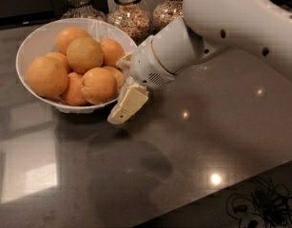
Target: Pick orange from white bowl
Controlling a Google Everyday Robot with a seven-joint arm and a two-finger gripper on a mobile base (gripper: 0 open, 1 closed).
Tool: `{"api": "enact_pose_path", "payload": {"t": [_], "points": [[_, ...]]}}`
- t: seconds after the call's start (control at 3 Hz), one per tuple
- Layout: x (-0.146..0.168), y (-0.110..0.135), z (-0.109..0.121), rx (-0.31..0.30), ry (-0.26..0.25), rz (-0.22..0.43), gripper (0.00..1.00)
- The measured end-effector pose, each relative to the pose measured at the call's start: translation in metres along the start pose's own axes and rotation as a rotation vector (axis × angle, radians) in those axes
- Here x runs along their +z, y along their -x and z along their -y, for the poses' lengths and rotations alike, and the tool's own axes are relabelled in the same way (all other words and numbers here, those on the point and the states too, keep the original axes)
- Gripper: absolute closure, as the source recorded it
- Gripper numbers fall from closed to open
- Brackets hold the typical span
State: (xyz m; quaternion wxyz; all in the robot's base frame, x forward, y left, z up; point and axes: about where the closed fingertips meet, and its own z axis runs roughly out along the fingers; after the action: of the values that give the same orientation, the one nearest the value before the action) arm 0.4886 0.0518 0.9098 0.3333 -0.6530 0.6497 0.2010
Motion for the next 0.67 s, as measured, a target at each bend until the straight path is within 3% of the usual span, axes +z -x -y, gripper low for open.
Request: {"api": "enact_pose_path", "payload": {"t": [0.67], "points": [[0.012, 0.022, 0.004, -0.034, -0.025, -0.039, 0.17]]}}
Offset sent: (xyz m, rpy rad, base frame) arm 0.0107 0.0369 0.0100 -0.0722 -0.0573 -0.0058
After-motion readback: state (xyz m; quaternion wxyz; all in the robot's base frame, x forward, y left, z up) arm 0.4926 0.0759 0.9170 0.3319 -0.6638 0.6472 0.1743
